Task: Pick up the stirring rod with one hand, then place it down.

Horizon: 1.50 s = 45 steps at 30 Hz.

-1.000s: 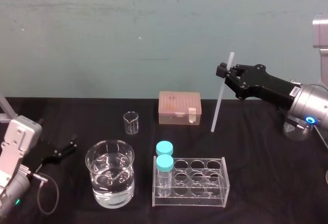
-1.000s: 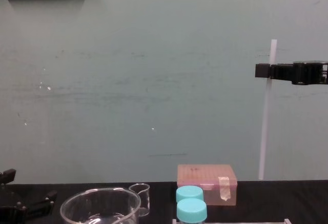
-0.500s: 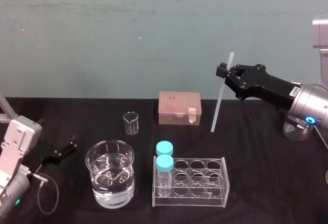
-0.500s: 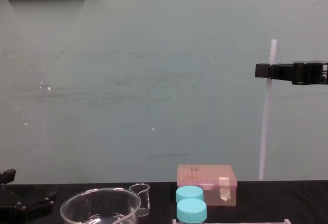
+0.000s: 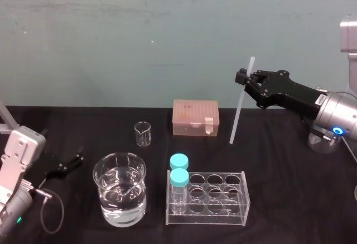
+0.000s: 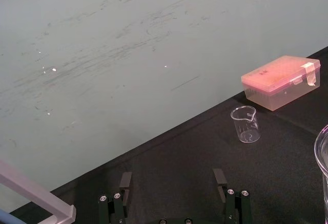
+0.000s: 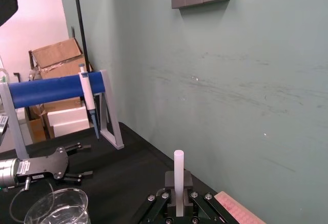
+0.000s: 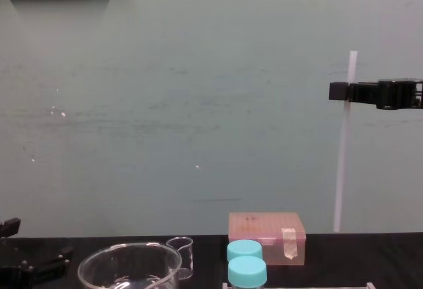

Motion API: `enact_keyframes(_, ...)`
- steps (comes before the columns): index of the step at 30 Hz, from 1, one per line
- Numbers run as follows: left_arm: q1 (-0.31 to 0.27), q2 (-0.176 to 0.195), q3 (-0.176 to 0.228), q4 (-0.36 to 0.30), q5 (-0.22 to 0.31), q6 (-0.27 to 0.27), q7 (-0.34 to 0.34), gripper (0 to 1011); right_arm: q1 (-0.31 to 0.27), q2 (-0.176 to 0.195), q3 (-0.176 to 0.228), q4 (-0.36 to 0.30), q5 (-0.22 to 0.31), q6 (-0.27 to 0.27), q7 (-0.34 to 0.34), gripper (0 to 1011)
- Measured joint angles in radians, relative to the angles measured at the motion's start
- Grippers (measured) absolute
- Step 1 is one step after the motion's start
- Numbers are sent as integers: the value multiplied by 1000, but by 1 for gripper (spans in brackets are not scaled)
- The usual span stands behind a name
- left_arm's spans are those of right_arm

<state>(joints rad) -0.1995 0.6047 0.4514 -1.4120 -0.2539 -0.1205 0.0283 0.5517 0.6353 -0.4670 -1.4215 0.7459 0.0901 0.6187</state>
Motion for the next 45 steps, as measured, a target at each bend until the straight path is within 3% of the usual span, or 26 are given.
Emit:
enact_keyframes(23,0,0,0,0,0,0,0,1005,-4,5,14,-13,-2,-6,1,73)
enact_keyframes(28,0,0,0,0,0,0,0,1005,-25,39,48,-69,22,1,19,73)
enact_keyframes(35,0,0,0,0,0,0,0,1005,-81,138,90,-183,94,42,78,73)
enact_keyframes(40,0,0,0,0,0,0,0,1005,-116,191,93,-217,127,46,125,73)
enact_keyframes(45,0,0,0,0,0,0,0,1005,-137,220,73,-214,115,-1,175,72)
